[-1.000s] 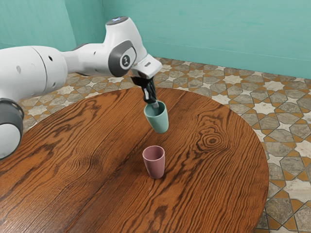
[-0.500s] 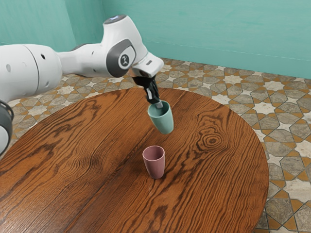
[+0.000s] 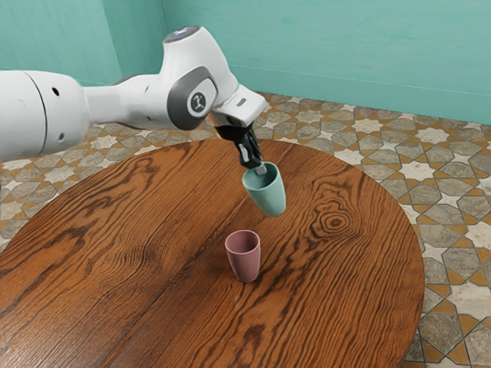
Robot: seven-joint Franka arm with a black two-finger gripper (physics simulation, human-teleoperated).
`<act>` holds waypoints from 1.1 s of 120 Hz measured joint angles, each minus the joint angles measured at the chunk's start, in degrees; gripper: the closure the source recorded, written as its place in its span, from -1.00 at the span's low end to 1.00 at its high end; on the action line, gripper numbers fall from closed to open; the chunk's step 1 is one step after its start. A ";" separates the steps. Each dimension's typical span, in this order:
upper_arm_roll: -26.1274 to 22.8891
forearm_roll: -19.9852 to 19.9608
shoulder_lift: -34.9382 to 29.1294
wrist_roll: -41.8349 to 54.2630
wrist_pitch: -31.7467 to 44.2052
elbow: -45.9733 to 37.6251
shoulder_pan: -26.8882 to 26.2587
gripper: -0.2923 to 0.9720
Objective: Place the left cup onto the right cup
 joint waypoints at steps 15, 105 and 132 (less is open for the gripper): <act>0.00 0.05 -0.84 -1.08 0.05 -1.11 -0.65 0.71; 0.00 0.56 -6.77 -6.87 -4.23 -8.29 -2.41 0.71; 0.00 1.97 -7.68 -8.48 -6.38 -9.53 -2.33 0.71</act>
